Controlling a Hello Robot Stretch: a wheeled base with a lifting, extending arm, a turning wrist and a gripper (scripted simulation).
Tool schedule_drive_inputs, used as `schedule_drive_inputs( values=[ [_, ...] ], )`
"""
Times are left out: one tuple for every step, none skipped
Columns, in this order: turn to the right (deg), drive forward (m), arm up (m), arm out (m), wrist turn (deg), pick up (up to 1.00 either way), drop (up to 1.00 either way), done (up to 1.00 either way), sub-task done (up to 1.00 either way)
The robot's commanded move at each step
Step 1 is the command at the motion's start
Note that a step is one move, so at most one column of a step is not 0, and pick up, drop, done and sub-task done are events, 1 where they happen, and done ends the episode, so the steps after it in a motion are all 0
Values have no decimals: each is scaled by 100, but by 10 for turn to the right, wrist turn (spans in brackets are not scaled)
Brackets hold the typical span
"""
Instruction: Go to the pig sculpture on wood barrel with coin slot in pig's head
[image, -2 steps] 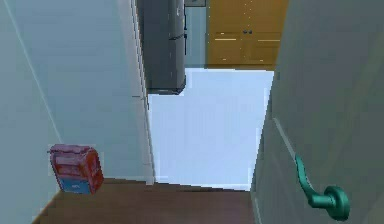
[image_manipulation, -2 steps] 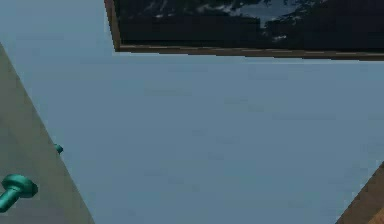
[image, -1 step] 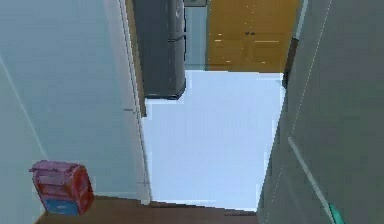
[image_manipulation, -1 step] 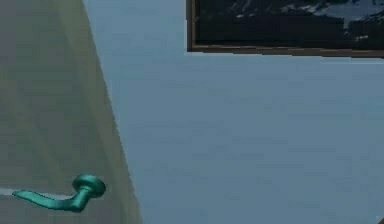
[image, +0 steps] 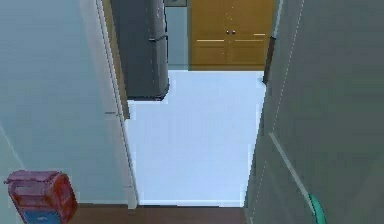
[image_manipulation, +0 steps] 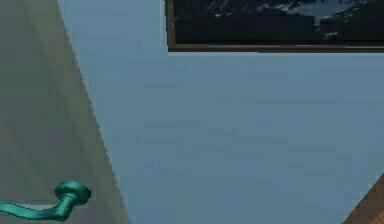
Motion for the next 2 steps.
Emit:
schedule_drive_inputs(
  values=[
    [0,100,0,0,0,0,0,0,0],
    [90,0,0,0,0,0,0,0,0]
  ],
)
